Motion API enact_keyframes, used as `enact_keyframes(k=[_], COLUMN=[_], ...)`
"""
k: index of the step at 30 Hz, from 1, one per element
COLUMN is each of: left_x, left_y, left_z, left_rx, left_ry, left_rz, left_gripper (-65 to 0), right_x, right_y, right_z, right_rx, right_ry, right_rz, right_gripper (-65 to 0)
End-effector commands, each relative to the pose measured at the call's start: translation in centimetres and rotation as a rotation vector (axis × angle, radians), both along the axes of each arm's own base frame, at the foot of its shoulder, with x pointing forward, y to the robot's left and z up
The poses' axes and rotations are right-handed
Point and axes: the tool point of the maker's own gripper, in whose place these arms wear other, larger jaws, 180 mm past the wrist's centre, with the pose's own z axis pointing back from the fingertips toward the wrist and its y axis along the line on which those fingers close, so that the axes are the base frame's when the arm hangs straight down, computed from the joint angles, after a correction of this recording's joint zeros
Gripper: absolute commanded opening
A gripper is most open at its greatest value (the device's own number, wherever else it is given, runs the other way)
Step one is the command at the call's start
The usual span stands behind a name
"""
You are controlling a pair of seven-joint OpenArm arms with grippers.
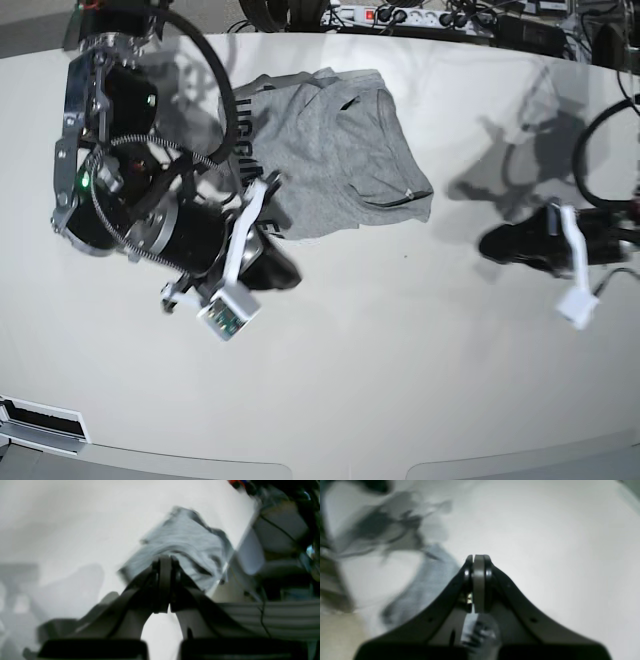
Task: Layout the t-shirt on the table in an organized manner, then fold the t-shirt properly
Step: 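Fold the held end over the stack with both grippers and release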
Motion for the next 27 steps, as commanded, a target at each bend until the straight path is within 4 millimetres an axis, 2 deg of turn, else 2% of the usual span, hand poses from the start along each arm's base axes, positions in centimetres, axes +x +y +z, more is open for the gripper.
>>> enact_keyframes(k=[1, 7, 11, 14, 17, 20, 23, 27], left_x=[-0.2, -6.0, -8.7, -12.1, -15.0, -16.2, -15.3, -14.0], left_y=[-1.7, -9.8, -13.8, -15.8, -16.6, -16.7, -16.1, -14.2], left_z=[1.0, -1.8, -3.9, -6.0, -7.9, -9.4, -10.9, -14.3], left_rx=[-0.023, 0.045, 0.066, 0.096, 0.141, 0.194, 0.255, 0.367], left_ry=[-0.039, -0.053, -0.095, -0.084, -0.088, -0.125, -0.132, -0.105], left_rz=[-0.05, -0.323, -0.425, -0.537, -0.627, -0.666, -0.622, -0.588], left_gripper=[-65.0, -65.0, -65.0, -65.0, -65.0, -65.0, -65.0, -65.0], right_x=[1.2, 4.5, 5.6, 5.9, 5.8, 4.6, 2.9, 1.8], right_y=[-0.1, -1.5, -1.8, -2.1, -1.9, -2.4, -2.6, -1.7], right_z=[1.0, -4.0, -7.5, -10.0, -11.8, -13.5, -14.4, -13.8], right_rx=[0.007, -0.05, -0.168, -0.286, -0.348, -0.416, -0.456, -0.4], right_ry=[-0.041, 0.12, 0.215, 0.247, 0.272, 0.315, 0.375, 0.431], right_rz=[0.001, -0.003, 0.05, 0.087, 0.127, 0.166, 0.209, 0.241], right_gripper=[-65.0, -65.0, -65.0, -65.0, -65.0, -65.0, -65.0, -65.0])
